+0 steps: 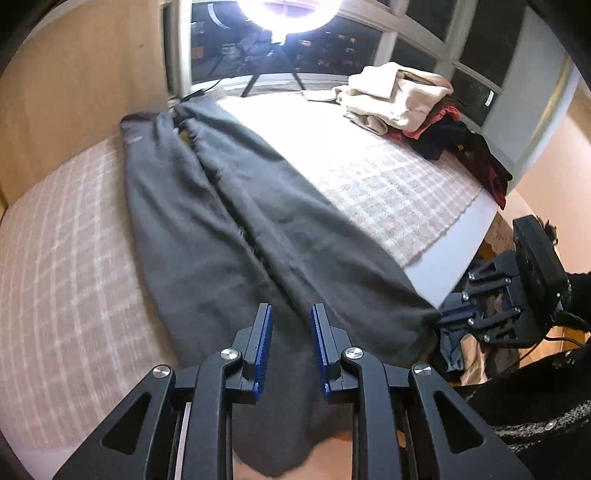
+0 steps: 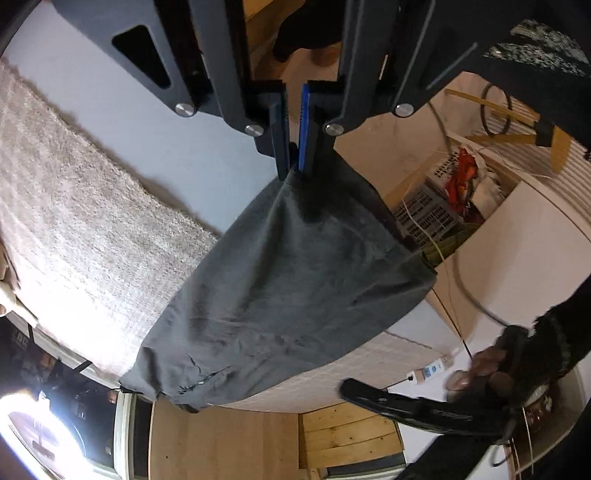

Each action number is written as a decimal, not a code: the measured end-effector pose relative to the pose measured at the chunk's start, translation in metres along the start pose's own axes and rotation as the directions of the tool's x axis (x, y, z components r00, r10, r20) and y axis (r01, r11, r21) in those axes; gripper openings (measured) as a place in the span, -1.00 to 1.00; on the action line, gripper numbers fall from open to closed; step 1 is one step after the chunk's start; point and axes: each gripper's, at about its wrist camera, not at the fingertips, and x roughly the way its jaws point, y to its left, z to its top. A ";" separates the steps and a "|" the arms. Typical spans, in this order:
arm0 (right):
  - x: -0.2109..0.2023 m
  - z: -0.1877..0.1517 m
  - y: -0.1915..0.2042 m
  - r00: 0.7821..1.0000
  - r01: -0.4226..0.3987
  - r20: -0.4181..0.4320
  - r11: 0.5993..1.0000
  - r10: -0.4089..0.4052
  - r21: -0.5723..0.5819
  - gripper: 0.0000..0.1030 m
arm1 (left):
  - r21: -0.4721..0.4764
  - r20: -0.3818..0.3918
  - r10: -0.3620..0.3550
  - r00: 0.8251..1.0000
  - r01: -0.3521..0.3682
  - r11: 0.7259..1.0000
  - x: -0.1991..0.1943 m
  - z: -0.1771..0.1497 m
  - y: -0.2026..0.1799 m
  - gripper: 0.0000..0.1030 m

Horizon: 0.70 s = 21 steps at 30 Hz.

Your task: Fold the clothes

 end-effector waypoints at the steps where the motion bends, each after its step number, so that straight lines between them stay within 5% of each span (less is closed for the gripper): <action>1: -0.003 0.000 0.000 1.000 0.000 0.002 1.000 0.000 0.001 -0.92 | 0.012 -0.007 -0.009 1.000 0.009 1.000 0.006 0.006 0.001 -0.53; 7: -0.006 -0.004 -0.009 1.000 0.010 -0.016 0.998 -0.009 0.067 -0.92 | -0.020 -0.104 -0.074 0.992 0.072 0.997 0.052 0.004 0.003 -0.50; 12: -0.009 -0.008 -0.008 1.000 -0.015 0.008 0.994 0.014 0.111 -0.92 | -0.038 -0.127 -0.121 0.985 0.117 0.992 0.035 -0.028 -0.029 -0.44; 19: -0.022 -0.010 0.018 0.988 -0.150 -0.034 0.989 0.150 0.014 -1.00 | -0.004 -0.165 -0.092 0.982 0.093 0.996 0.033 -0.046 -0.054 -0.39; 21: -0.009 -0.017 0.017 0.992 -0.097 -0.073 0.995 0.098 0.023 -1.00 | 0.007 -0.167 -0.081 0.983 0.083 0.996 0.033 -0.048 -0.058 -0.39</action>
